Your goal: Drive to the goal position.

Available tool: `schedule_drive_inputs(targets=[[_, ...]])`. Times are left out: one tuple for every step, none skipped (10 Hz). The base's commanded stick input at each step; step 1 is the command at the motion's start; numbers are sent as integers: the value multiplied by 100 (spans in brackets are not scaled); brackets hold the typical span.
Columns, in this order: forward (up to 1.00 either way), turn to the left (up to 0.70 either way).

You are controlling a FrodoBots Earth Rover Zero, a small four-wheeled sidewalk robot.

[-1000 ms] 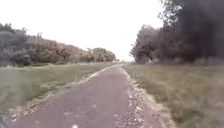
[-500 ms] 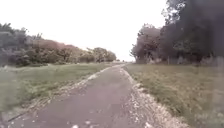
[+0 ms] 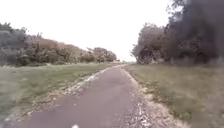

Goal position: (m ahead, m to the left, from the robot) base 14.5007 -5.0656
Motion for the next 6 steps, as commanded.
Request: schedule_drive_inputs(targets=[[100, 0], [100, 0], [100, 0], [100, 0], [100, 0], [100, 0]])
